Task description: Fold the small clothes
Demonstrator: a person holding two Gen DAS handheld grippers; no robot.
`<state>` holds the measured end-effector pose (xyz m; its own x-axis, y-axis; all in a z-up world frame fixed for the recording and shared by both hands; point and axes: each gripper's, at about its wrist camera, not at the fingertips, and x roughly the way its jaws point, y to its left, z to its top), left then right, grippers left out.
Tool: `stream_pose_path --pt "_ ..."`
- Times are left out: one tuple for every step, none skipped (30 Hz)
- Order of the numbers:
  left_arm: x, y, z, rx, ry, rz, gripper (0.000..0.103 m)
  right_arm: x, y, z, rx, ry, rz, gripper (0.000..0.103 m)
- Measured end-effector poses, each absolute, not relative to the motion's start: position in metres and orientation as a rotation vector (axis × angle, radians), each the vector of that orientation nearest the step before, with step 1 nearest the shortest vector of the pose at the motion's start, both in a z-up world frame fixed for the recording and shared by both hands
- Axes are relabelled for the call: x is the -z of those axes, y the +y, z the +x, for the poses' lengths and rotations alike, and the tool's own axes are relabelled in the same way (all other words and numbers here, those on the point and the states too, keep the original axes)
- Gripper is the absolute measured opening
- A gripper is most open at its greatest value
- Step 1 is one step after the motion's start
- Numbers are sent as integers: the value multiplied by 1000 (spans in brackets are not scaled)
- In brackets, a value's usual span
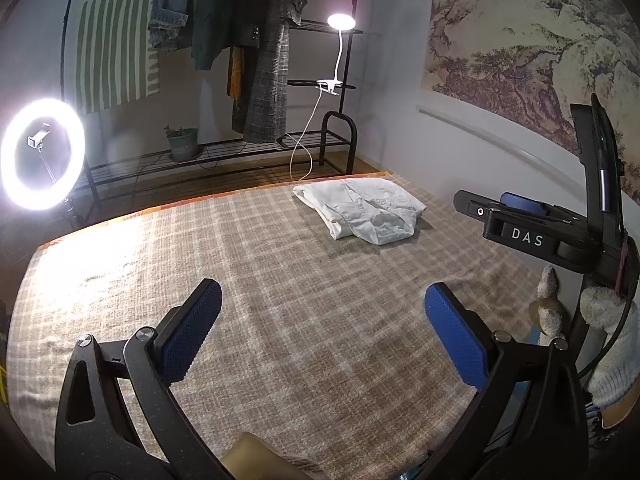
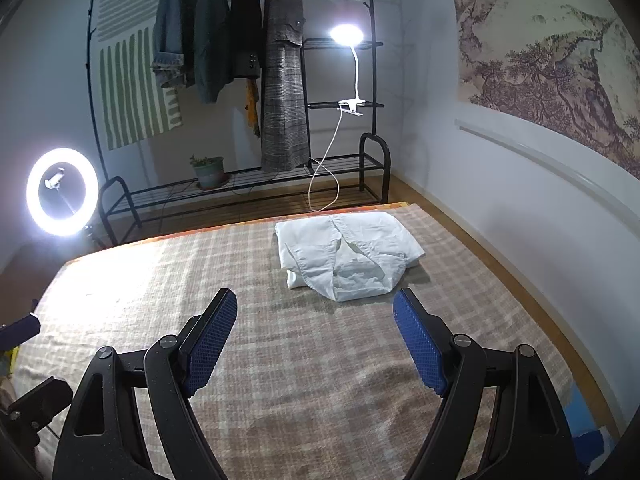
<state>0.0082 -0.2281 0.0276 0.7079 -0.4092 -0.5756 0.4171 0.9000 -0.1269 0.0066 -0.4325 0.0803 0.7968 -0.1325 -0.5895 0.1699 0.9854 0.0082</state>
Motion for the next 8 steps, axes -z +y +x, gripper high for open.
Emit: stream_pose_path --pt "-28 -229 8 459 634 18 103 -80 -432 6 161 629 62 81" --pt "-27 -229 8 460 632 20 103 -80 -433 7 159 631 65 81" --pt "-27 -230 7 461 632 20 103 -79 -433 7 157 632 66 81" --pt "-27 -230 7 463 632 21 103 -79 -432 7 156 634 66 81" --pt "-27 -231 6 463 631 24 103 -79 -432 7 156 635 65 81" --pt "-27 -232 6 460 630 23 103 -79 -432 7 155 635 65 81" --pt "-27 -232 6 455 628 25 103 -78 -432 7 153 636 65 81" --pt "-27 -232 6 453 629 24 103 -78 -432 7 153 637 67 81"
